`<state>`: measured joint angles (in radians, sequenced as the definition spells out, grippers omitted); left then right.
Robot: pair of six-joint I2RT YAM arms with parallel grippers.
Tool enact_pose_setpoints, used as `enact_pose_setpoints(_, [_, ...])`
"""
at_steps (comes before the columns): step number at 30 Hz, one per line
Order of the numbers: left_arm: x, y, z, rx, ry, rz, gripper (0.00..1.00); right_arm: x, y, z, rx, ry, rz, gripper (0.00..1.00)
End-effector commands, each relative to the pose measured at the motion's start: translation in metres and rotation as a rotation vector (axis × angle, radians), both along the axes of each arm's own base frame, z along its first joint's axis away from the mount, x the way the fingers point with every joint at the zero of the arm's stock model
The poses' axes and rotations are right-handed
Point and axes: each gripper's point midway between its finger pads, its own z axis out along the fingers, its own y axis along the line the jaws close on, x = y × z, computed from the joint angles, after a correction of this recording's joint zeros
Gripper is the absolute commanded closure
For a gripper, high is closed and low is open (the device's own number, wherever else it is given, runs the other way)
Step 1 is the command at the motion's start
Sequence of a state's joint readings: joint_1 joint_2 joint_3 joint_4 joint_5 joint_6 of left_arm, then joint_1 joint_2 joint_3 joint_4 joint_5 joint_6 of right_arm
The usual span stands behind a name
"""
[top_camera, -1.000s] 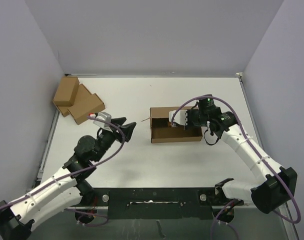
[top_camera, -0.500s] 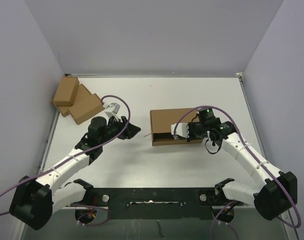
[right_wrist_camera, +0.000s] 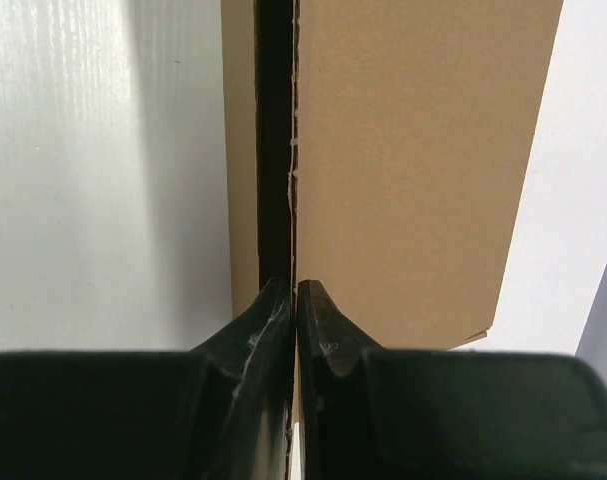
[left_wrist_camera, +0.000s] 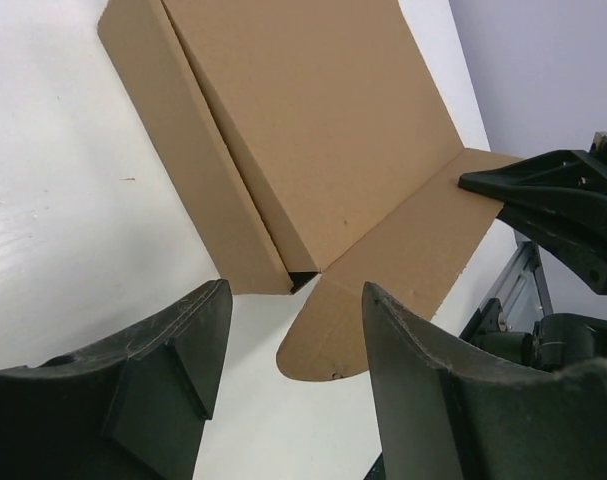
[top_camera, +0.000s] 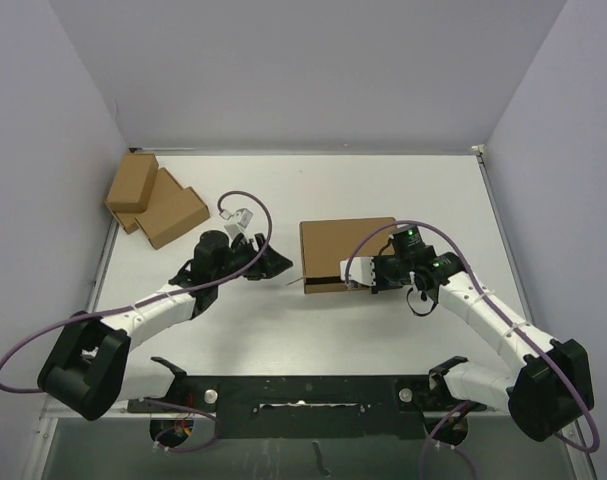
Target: Fold the paper box
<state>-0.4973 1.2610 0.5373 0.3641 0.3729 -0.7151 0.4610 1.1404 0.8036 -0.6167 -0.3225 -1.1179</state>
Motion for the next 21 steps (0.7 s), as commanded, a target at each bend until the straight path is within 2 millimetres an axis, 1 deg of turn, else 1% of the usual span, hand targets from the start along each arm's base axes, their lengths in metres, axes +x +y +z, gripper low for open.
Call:
enact_pose_setpoints(1, [0.013,-0.02,0.025,-0.055,-0.059,-0.031,0.46,-0.006,0.009,-0.004,0.025,0.019,0.028,0.94])
enact_pose_setpoints(8, [0.022,-0.034,0.006,0.014,-0.035,-0.037,0.45,-0.017,0.003,-0.029,-0.04,0.065,0.057,0.92])
enact_pose_setpoints(10, [0.025,-0.039,0.004,0.025,-0.034,-0.044,0.45,-0.019,0.001,-0.033,-0.05,0.072,0.063,0.88])
enact_pose_setpoints(11, [0.027,-0.041,0.002,0.035,-0.032,-0.046,0.44,-0.021,0.0,-0.034,-0.053,0.074,0.065,0.84])
enact_pose_setpoints(13, [0.03,-0.045,-0.009,0.073,-0.014,-0.049,0.44,-0.023,0.001,-0.033,-0.05,0.075,0.068,0.75])
enact_pose_setpoints(15, [0.031,-0.048,-0.02,0.113,0.006,-0.056,0.44,-0.024,0.002,-0.03,-0.036,0.079,0.072,0.65])
enact_pose_setpoints(17, [0.031,-0.049,-0.033,0.153,0.031,-0.058,0.44,-0.026,0.006,-0.022,-0.011,0.082,0.078,0.5])
enact_pose_setpoints(18, [0.029,-0.048,-0.044,0.181,0.052,-0.06,0.44,-0.027,0.009,-0.017,0.005,0.083,0.082,0.43])
enact_pose_setpoints(19, [0.033,-0.05,-0.042,0.193,0.046,-0.055,0.44,-0.028,0.011,-0.012,0.02,0.083,0.088,0.38])
enact_pose_setpoints(21, [0.034,-0.049,-0.051,0.23,0.062,-0.049,0.44,-0.03,0.014,0.001,0.052,0.082,0.099,0.28])
